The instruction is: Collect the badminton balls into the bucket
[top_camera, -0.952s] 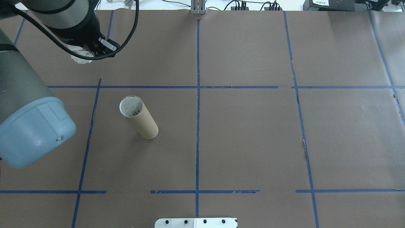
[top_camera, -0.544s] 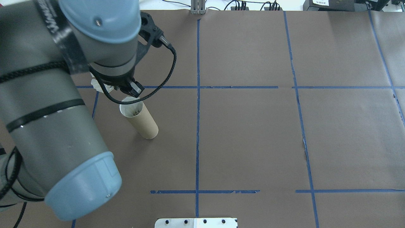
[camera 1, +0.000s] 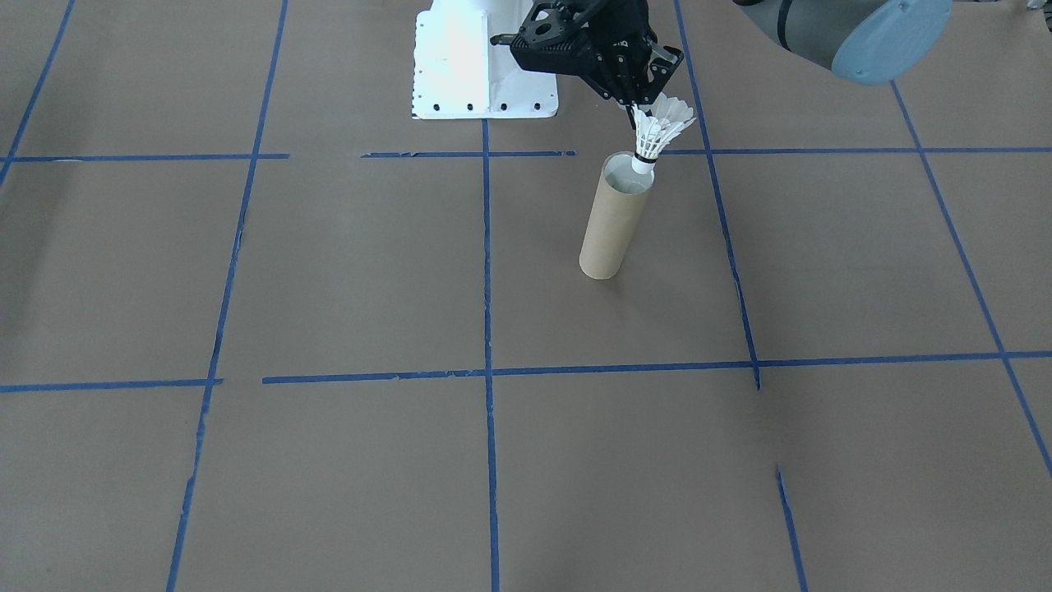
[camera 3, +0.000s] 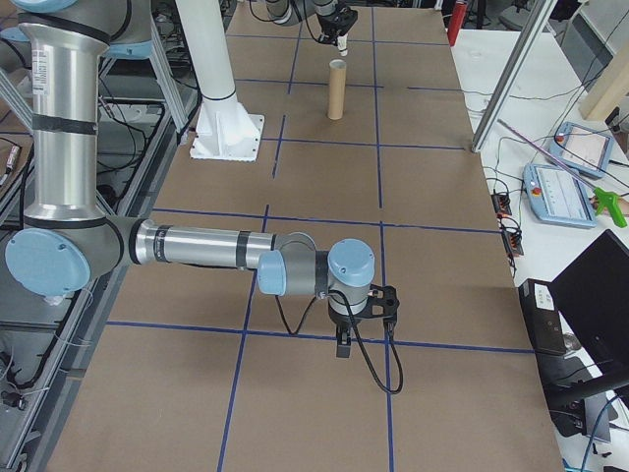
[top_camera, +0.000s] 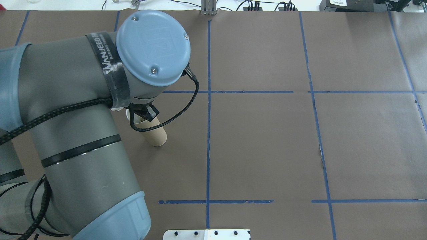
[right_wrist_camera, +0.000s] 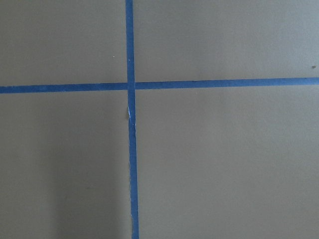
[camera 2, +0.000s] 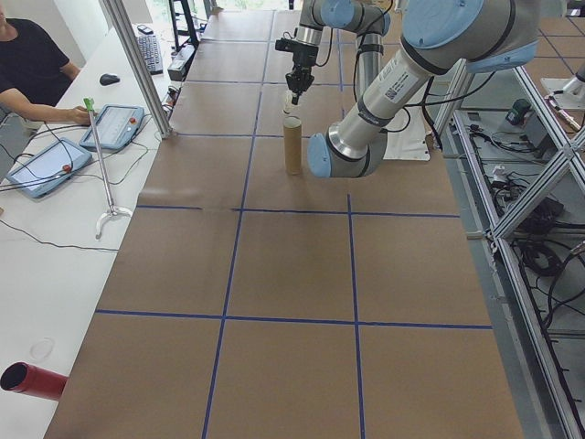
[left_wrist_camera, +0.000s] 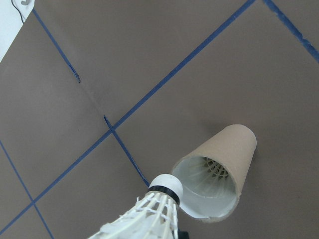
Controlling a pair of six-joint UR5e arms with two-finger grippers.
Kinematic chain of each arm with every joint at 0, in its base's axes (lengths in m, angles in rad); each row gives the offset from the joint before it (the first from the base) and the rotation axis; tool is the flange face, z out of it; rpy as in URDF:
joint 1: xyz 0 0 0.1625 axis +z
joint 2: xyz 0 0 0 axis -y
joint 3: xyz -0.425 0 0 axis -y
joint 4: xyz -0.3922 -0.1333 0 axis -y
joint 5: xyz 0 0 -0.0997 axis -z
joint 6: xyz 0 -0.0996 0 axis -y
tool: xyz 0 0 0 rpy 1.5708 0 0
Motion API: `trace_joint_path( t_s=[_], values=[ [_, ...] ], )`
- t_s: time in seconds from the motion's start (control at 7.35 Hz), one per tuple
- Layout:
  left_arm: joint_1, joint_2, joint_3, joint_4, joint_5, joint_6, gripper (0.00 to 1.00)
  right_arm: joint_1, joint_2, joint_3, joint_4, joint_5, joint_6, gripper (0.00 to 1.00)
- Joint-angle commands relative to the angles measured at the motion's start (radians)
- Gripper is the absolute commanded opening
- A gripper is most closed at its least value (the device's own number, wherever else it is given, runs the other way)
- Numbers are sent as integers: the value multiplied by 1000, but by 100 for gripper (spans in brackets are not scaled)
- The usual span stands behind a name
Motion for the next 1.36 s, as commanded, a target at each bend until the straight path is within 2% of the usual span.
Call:
trace_joint_path(
  t_s=[0.0,0.82,0.95,1.09,1.22],
  values=[
    [18,-1,6,6,14,-1,0,0,0,0,0,0,0,100],
    [35,1,26,6,17,-5,0,0,0,0,0,0,0,100],
    [35,1,38,3,15,-5,45,0,0,0,0,0,0,100],
    [46,1,44,3,15,-5,99,0,0,0,0,0,0,100],
    [46,1,43,3,15,-5,100,0,0,0,0,0,0,100]
  ],
)
